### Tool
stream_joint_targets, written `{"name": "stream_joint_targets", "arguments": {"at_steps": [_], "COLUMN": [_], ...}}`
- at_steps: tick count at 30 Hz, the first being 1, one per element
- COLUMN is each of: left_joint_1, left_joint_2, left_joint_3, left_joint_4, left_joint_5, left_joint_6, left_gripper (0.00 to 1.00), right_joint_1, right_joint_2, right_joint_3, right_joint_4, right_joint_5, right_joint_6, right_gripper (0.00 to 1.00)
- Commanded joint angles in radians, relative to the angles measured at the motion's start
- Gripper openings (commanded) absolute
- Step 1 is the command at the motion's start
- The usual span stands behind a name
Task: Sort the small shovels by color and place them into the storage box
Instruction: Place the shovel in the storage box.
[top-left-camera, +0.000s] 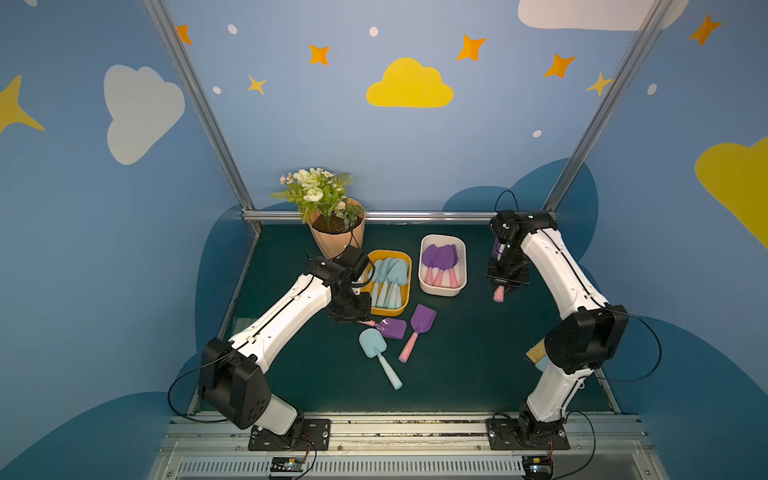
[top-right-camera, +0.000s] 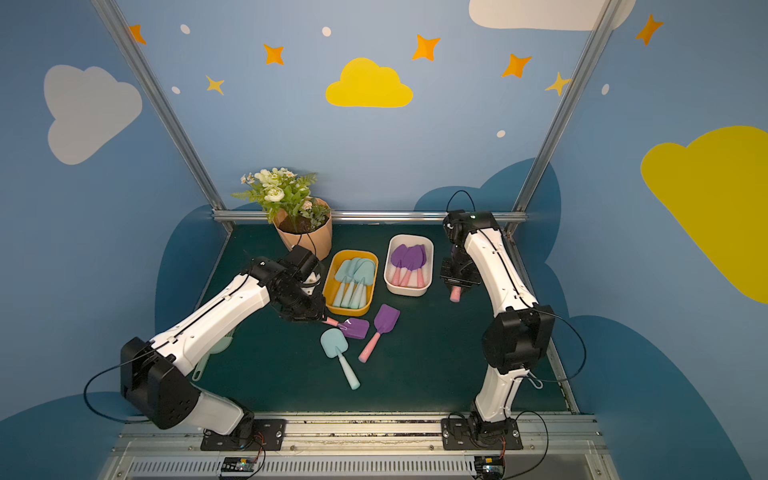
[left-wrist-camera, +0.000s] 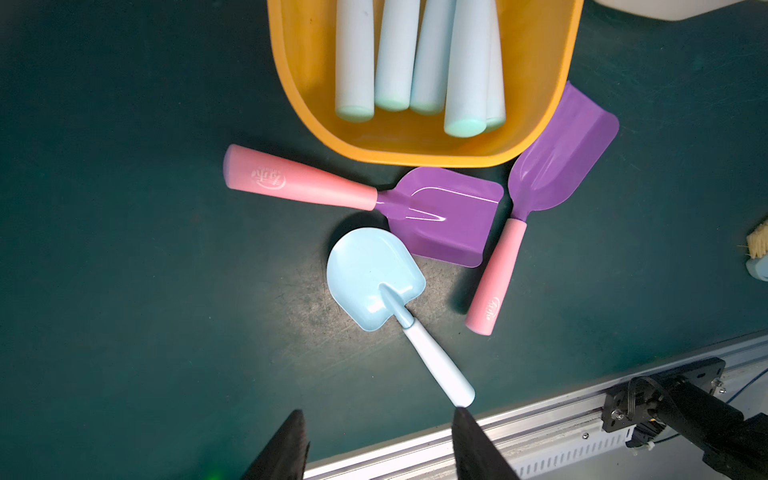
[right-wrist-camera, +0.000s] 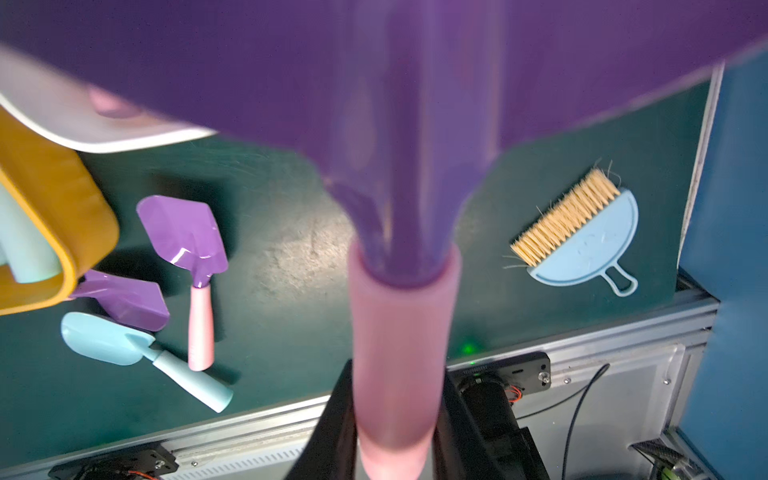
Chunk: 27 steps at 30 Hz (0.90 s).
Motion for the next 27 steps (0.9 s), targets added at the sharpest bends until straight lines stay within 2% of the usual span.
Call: {"name": "stream_joint_targets", "arguments": {"at_steps": [1,6,13,23,27], "left_joint_1": [-0.004,-0.01,-0.013,-0.018,-0.018], "left_joint_2": [-0.04,-0.062,-0.069,-0.06,-0.055], "left_joint_3": [-0.003,-0.024,-0.023,-0.01,-0.01], "left_joint_4": [-0.046,-0.054,-0.068,-0.081,-0.086], "left_joint_5": [-0.012,-0.014,-0.012,-0.016,-0.018], "left_joint_6": [-0.023,-0.039,-0.045,-0.051,-0.046], "left_gripper": [0.48,0.48,0.48,0.48,0.48], "right_joint_1": [0.027,0.059,0.068,0.115,0.133], "right_joint_2": [0.093,0.275,0.443,0.54,0.566], "right_joint_3": [0.163,0.413,0.621,0.647,0.644], "right_joint_4": [-0.122,-0.188,-0.182,-0.001,0.044], "right_joint_5": [0.015,-0.002,-0.062,-0.045,-0.003], "right_joint_6": [-0.011,-0.008,-0.001,-0.034,0.003], "right_gripper": [0.08,0.08,0.09,0.11,0.11]}}
